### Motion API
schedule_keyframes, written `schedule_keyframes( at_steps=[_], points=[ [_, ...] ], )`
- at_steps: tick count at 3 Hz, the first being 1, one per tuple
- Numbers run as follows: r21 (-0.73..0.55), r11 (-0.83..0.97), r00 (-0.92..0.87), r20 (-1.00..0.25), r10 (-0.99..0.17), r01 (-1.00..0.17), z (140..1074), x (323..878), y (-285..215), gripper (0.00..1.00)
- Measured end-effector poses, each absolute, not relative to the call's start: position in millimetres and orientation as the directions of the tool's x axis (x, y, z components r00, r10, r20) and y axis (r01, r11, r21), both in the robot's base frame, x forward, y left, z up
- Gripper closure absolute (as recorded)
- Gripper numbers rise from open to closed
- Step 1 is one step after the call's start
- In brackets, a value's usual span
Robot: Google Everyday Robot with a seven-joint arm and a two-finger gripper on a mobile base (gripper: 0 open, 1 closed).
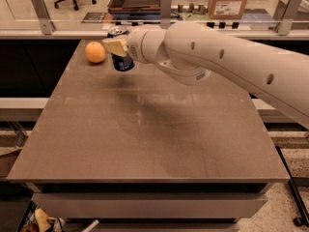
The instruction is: Move pepsi can near orange
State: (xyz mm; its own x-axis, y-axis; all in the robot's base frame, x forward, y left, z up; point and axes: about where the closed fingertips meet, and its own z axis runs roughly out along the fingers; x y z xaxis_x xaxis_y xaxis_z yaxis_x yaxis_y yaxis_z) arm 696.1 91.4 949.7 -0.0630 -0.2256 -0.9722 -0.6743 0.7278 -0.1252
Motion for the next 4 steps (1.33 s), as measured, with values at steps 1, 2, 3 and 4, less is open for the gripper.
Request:
schedule_keyframes(
  at_steps=[1, 2, 3, 4],
  points=[
    [-0.12, 0.733, -0.053, -0.977, -0.207, -0.669, 941.2, 721.7, 99.4, 1.0],
    [-0.125, 0.712, -0.007, -0.984, -0.18, -0.691, 912.8, 766.8, 139.6, 1.0],
    [-0.125, 0.712, -0.007, -0.984, -0.18, -0.691, 912.5, 767.1, 139.9, 1.0],
    [-0.125, 0.71, -0.007, -0.984, -0.18, -0.693, 912.5, 766.5, 142.0, 0.84]
  ],
)
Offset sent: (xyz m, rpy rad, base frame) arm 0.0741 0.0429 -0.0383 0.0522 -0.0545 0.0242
